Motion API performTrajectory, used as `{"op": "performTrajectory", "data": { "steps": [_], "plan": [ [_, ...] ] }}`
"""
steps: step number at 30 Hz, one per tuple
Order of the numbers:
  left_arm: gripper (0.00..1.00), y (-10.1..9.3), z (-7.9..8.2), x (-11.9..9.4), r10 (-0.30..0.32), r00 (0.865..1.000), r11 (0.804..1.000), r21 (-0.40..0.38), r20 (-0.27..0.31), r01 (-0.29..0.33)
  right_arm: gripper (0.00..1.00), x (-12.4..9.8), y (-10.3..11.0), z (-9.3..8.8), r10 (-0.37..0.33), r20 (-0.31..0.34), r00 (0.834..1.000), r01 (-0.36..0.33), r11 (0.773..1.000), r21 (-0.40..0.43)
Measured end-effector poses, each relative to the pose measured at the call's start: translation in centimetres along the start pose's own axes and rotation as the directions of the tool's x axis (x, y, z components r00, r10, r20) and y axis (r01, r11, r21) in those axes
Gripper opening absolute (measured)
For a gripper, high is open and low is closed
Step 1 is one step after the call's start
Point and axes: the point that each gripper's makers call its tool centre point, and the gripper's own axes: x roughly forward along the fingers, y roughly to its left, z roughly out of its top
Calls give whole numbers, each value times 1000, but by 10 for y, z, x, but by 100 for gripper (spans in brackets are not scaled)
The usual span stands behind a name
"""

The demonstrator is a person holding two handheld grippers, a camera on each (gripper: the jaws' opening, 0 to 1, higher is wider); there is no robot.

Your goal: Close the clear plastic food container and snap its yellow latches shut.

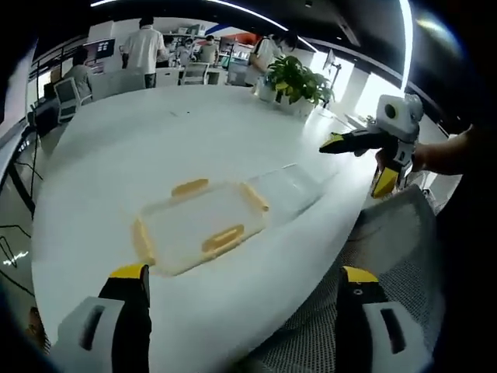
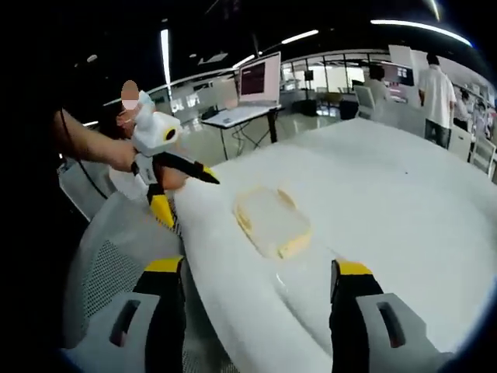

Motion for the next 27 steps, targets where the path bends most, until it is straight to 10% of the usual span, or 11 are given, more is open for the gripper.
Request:
{"op": "performTrajectory", "data": {
  "steps": [27],
  "plan": [
    [99,46,4,16,-71,978,976,190,-198,110,75,50,-16,23,34,-87,996,-43,993,-112]
  ]
}}
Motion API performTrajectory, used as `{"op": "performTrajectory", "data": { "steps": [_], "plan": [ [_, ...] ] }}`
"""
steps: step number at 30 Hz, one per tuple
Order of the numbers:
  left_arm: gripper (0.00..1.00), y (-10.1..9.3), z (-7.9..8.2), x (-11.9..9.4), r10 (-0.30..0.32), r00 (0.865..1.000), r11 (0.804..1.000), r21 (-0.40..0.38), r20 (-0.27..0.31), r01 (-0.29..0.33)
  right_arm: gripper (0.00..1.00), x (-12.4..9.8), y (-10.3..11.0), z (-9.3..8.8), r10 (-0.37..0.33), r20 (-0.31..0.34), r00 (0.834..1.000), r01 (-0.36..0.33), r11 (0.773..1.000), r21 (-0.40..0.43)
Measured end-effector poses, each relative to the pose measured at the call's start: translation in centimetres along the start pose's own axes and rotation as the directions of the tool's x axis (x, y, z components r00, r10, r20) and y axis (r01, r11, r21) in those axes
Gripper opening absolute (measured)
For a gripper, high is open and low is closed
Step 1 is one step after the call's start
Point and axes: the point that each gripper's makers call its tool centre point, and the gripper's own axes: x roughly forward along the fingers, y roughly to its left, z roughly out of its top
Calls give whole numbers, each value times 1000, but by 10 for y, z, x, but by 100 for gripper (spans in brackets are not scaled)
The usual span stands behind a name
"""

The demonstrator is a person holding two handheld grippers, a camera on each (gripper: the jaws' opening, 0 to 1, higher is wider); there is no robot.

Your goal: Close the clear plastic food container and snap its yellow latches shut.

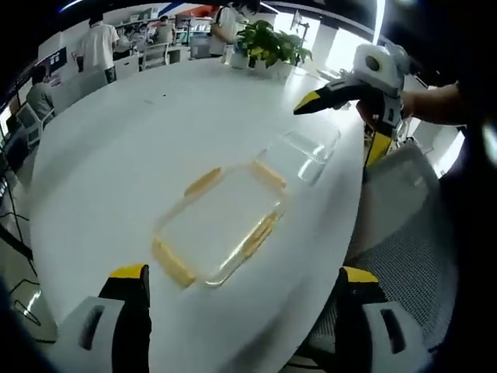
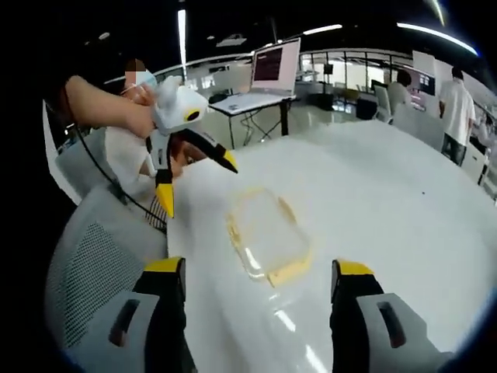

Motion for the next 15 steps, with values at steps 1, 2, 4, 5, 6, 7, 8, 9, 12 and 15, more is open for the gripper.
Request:
{"op": "performTrajectory", "data": {
  "steps": [1,2,4,5,6,7,8,9,12,15],
  "plan": [
    [99,1,0,1,-5,1000,1000,4,-8,5,75,1,-1,0,1,-2,1000,-1,1000,2],
    [99,2,0,2,-10,1000,1000,5,-10,10,75,3,-1,1,2,-3,1000,-2,1000,2],
    [99,5,-2,3,-21,999,1000,9,-27,22,75,7,-2,2,8,-12,1000,-9,1000,-3],
    [98,7,-4,4,-28,999,999,15,-40,29,74,10,-2,0,16,-27,1000,-16,1000,-5],
    [98,9,-6,5,-31,998,999,16,-53,32,73,12,-3,-2,22,-45,999,-22,1000,-11],
    [97,12,-11,6,-40,996,999,20,-77,42,73,15,-3,-5,26,-65,998,-28,999,-29],
    [97,15,-12,7,-43,996,999,25,-84,45,73,17,-4,-7,30,-78,996,-34,999,-38],
    [95,18,-13,8,-46,995,998,30,-91,49,73,19,-5,-8,30,-94,995,-35,998,-53],
    [94,27,-16,10,-57,990,996,55,-127,65,73,26,-10,-11,25,-122,992,-34,997,-72],
    [94,31,-13,12,-68,987,993,83,-143,80,77,31,-17,-12,14,-144,989,-25,997,-76]
  ]
}}
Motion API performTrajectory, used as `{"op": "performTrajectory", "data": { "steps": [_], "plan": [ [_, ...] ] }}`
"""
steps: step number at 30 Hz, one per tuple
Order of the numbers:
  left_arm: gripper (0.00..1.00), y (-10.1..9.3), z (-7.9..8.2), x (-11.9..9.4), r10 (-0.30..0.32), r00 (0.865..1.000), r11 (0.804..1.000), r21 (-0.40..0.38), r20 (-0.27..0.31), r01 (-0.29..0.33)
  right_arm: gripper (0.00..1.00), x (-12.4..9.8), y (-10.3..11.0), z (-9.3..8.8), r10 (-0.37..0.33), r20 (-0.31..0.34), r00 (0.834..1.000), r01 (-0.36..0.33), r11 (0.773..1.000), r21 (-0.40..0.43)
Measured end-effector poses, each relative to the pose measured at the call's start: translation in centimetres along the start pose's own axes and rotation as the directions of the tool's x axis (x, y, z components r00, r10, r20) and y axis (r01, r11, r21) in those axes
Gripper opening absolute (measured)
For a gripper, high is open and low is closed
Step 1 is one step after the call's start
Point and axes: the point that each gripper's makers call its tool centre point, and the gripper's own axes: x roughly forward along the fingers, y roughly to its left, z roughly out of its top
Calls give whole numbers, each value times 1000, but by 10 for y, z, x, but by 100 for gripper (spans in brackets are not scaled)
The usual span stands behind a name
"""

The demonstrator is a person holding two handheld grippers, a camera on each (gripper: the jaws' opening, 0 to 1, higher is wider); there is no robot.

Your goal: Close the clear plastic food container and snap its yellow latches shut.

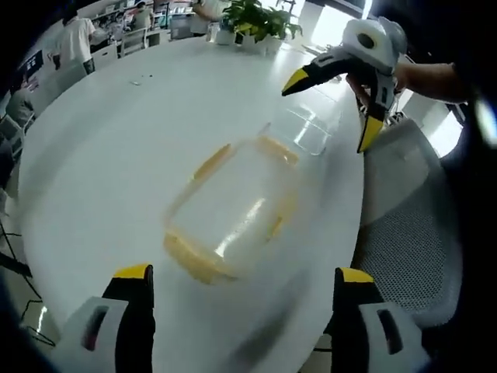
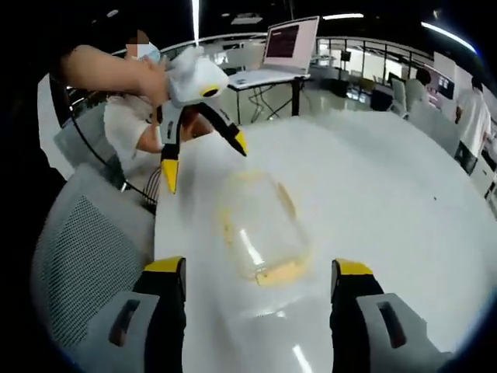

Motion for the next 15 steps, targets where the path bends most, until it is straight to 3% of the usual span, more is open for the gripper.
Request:
{"op": "performTrajectory", "data": {
  "steps": [3,8,10,15],
  "plan": [
    [94,3,0,1,-9,1000,999,35,-28,10,76,6,-4,-2,4,-41,999,-6,999,-48],
    [92,9,-2,5,-19,997,995,92,-68,26,70,13,-4,1,30,-66,997,-34,998,-51],
    [93,9,-1,6,-21,997,994,107,-72,29,74,16,-5,4,27,-64,998,-30,999,-44],
    [93,13,1,8,-35,996,985,167,-82,48,68,24,-2,-2,55,-107,993,-63,996,-69]
  ]
}}
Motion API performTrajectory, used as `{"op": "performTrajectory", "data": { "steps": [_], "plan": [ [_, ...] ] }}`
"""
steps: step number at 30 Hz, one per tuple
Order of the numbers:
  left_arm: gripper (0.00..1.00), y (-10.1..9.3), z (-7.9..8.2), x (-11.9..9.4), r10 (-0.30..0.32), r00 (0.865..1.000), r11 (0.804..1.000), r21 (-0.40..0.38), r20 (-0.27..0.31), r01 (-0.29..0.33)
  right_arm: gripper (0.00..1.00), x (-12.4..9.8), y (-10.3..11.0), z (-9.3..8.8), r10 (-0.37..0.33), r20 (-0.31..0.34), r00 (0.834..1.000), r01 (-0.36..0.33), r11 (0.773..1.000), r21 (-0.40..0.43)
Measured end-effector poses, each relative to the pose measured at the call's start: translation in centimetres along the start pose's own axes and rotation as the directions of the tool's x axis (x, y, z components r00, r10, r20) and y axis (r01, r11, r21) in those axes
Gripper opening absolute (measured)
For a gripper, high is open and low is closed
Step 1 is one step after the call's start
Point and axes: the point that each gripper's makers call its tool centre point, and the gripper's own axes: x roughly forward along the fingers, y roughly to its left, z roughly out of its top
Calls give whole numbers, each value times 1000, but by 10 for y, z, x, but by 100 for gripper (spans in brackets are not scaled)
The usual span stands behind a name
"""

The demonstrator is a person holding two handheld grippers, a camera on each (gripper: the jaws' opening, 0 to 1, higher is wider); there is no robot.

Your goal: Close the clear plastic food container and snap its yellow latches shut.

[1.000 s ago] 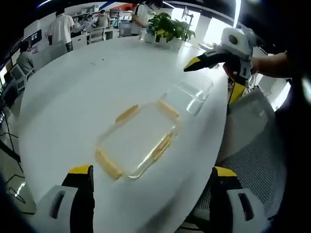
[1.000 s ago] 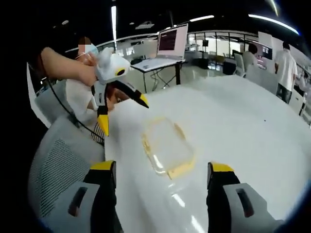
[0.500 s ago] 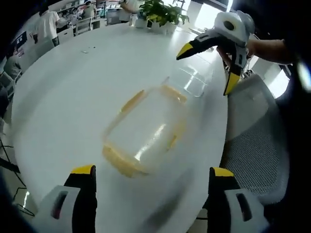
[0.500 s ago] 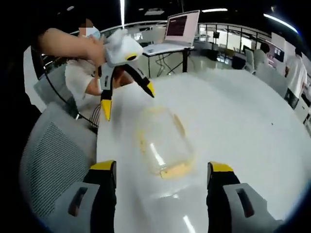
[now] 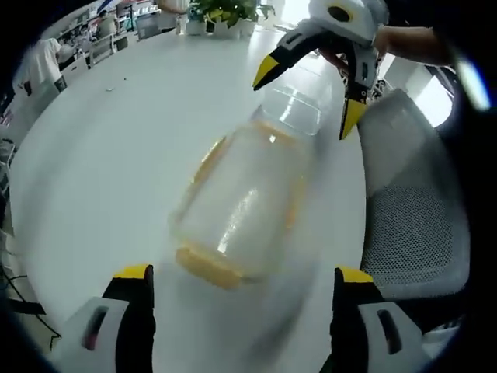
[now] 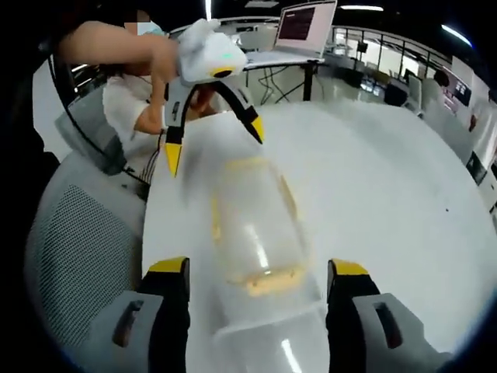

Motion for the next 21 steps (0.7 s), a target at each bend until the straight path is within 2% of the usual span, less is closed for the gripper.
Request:
{"op": "performTrajectory", "data": {
  "steps": [2,4,8,12,14,17,21],
  "plan": [
    [92,4,-3,0,3,1000,1000,30,-21,-3,68,3,-2,-4,3,-21,1000,-3,1000,7],
    [90,8,-6,2,-4,999,1000,21,-33,5,70,5,-3,-7,4,-35,999,-4,1000,1],
    [88,10,-6,4,-1,999,998,57,-39,3,68,6,-5,-8,6,-46,999,-6,1000,-5],
    [87,13,-5,7,-2,999,997,81,-43,5,67,10,-8,-14,8,-89,996,-11,1000,-29],
    [85,12,-4,8,-6,999,995,102,-49,11,68,13,-6,-16,21,-98,995,-24,999,-33],
    [81,15,-3,9,10,997,985,173,-78,4,67,15,-8,-20,17,-130,991,-26,998,-65],
    [81,16,-4,11,6,995,981,192,-99,13,65,19,-10,-23,20,-155,988,-33,996,-83]
  ]
}}
